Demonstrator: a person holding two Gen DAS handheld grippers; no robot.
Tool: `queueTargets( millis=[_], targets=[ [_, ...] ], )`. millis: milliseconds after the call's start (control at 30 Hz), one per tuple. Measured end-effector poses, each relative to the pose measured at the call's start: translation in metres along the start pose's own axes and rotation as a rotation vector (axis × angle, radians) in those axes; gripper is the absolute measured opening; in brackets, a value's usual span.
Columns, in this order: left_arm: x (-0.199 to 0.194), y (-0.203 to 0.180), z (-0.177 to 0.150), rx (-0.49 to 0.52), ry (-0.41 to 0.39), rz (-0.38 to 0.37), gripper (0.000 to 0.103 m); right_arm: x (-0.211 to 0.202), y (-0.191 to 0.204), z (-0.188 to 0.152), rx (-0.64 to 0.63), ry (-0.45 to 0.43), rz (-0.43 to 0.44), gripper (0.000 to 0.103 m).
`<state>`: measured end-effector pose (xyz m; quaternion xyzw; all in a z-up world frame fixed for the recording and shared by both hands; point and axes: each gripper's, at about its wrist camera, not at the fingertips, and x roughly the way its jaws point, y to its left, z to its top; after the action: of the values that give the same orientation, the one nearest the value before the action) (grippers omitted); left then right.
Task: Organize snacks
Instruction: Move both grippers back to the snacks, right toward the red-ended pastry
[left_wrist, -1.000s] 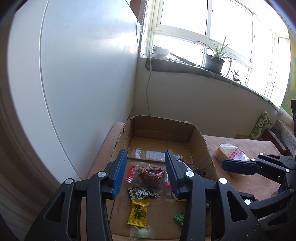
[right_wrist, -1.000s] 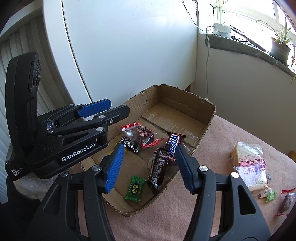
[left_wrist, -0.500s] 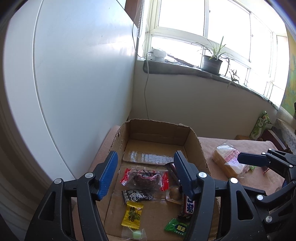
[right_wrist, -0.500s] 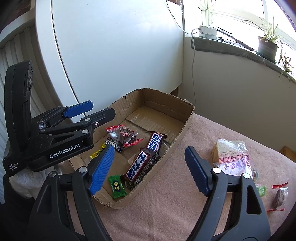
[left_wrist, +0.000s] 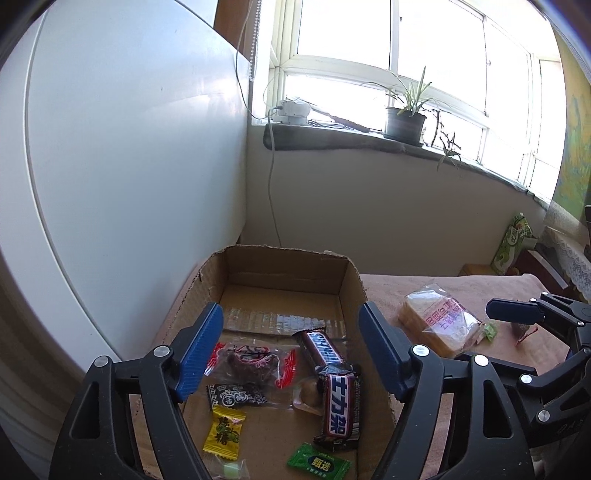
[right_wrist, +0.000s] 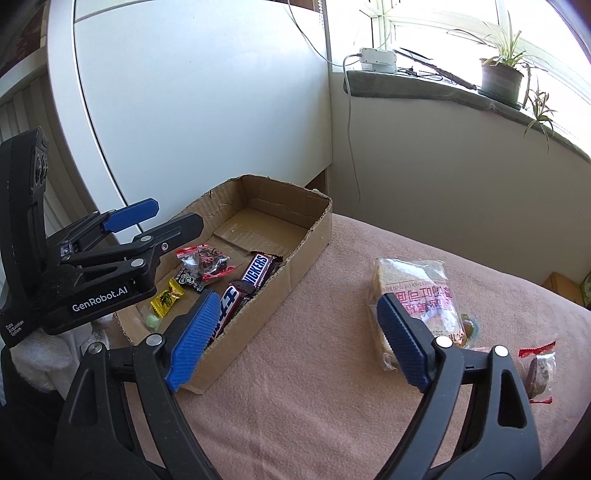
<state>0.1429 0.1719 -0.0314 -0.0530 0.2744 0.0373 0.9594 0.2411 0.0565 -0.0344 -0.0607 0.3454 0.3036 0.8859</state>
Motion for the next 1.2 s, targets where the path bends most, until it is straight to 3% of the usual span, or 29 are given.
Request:
queueTargets(
  millis=[367,500,767,900,1133,1200],
  targets=[
    [0.002,-0.042,0.002,0.034,0.011,-0.095,0.076,-0.047,-0.076,-0.02,0.103,-0.036,-0.139,0.092],
    [0.006,-0.058,-0.001,0.018,0.042,-0.168,0.076,-0.064,-0.118,-0.033,0.172,-0.036,-0.212,0.092],
    [0.019,-0.111,-0.008,0.096,0.1,-0.255,0.076,-0.078,-0.185,-0.06,0.268,-0.006,-0.293,0.092],
    [0.025,-0.14,-0.015,0.141,0.122,-0.3,0.075,-0.071,-0.209,-0.073,0.304,0.032,-0.285,0.092],
    [0.05,-0.198,-0.024,0.235,0.208,-0.386,0.052,-0.056,-0.239,-0.089,0.376,0.065,-0.214,0.092],
    [0.06,-0.214,-0.024,0.256,0.236,-0.409,0.051,-0.051,-0.245,-0.092,0.387,0.066,-0.197,0.092]
  ],
)
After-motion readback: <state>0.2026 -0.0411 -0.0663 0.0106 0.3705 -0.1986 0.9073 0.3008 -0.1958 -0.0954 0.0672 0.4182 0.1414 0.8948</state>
